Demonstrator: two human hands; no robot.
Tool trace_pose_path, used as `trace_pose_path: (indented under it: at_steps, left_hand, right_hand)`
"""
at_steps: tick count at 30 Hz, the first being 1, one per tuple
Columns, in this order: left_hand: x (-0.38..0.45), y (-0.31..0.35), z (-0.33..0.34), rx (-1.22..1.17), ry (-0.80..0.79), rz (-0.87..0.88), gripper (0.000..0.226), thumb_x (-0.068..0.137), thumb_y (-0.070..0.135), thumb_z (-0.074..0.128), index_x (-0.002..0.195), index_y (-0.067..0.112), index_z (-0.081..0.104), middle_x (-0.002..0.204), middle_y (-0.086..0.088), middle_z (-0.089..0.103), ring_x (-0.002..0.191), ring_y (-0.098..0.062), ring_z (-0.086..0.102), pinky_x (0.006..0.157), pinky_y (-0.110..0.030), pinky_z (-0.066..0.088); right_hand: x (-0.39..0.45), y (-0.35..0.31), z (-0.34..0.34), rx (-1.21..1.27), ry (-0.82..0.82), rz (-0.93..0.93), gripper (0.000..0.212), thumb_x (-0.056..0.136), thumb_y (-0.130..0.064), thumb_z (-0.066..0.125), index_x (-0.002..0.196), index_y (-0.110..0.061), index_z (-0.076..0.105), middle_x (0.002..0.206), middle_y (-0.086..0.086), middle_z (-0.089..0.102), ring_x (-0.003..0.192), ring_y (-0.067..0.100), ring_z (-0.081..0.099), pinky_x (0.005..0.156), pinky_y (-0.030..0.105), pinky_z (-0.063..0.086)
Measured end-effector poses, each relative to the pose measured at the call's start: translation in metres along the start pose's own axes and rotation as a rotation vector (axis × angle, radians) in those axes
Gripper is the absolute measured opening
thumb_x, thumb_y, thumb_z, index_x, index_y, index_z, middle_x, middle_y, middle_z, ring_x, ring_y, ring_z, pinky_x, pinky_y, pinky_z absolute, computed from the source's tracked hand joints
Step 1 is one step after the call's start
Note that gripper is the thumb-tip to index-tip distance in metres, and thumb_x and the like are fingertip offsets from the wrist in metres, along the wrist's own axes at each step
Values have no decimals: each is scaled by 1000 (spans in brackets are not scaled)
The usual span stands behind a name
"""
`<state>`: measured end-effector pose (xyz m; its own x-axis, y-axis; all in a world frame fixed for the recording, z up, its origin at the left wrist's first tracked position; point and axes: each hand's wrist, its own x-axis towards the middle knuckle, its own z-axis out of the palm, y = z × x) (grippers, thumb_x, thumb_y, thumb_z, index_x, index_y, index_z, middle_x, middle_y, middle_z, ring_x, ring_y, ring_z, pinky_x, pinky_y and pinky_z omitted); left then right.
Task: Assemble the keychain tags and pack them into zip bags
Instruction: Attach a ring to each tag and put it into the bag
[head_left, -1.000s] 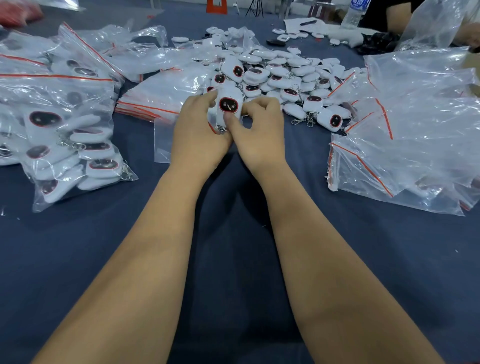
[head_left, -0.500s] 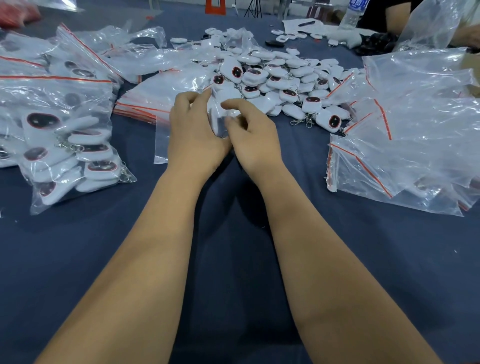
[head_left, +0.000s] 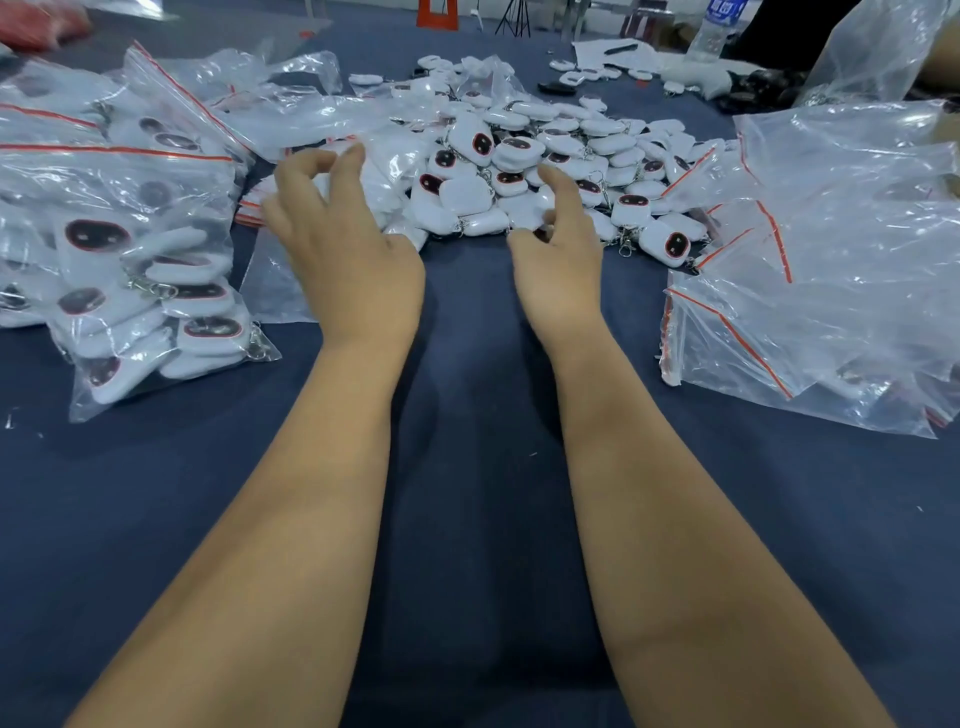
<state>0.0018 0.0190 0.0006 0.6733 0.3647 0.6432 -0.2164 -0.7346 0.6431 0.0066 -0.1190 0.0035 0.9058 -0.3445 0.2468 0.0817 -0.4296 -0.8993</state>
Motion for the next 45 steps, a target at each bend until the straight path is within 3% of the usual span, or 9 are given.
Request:
trace_pose_path:
  at_steps: [7,13,19,21,23,28,31,35,45]
  left_hand:
    - [0,-8,14,-26,-515,-3,31,79,5,54,75,31,69,104,-2,61,85,-19,56,69,-28,40]
    - [0,-11,16,62,-483,11,35,81,-1,48,103,8,73,120,-13,59,105,-28,56,74,-26,33]
    - [0,-7,12,30,-356,-17,49,88,-4,44,136,5,54,142,-10,46,127,-26,45,87,-19,28]
    - [0,-5,11,11,-365,8,46,89,-4,43,132,5,57,139,-10,49,127,-27,45,92,-24,31]
    - [-1,-3,12,-11,-402,3,41,88,-2,44,121,8,66,129,-10,56,115,-25,52,82,-22,32]
    - [-4,-1,12,-98,-538,-43,30,85,7,49,94,15,76,92,-1,67,80,-14,54,65,-25,35]
    - [-2,2,12,-222,-560,-120,24,85,18,53,73,4,67,76,-16,61,68,-14,47,62,-29,37]
    - [-3,7,7,-416,-607,-169,39,87,31,54,72,-5,59,65,-14,46,63,-15,41,62,-30,35]
    - [-1,0,15,-305,-597,-114,49,94,31,58,50,17,44,43,7,33,46,-11,30,44,-19,25]
  right_hand:
    - [18,5,6,-470,-229,149,67,91,-35,44,152,-45,17,149,1,38,137,28,25,110,40,18]
    - [23,5,5,-382,-276,224,62,94,-41,42,153,-40,24,156,-4,29,140,26,17,111,38,12]
    - [9,8,1,60,-8,140,26,88,-24,60,113,-25,68,96,-15,63,99,4,59,93,23,37]
    - [8,9,-3,253,79,144,16,85,-11,65,98,-20,65,83,-9,60,60,-8,55,65,15,45]
    - [8,9,-8,369,102,148,25,83,-2,67,94,-22,56,83,-5,58,54,-4,53,54,14,42]
    - [6,1,-5,501,-40,136,29,85,8,64,102,-15,60,93,0,67,81,9,63,68,16,51]
    - [1,0,1,411,-83,45,27,83,7,65,95,-17,64,95,1,67,89,12,63,78,23,55]
    - [-5,2,8,199,-94,-67,18,82,-6,71,92,-20,68,77,-10,62,62,-4,52,64,16,48]
    - [-7,-2,5,196,-203,-28,28,76,5,56,71,-20,69,65,-5,66,64,6,59,64,20,48]
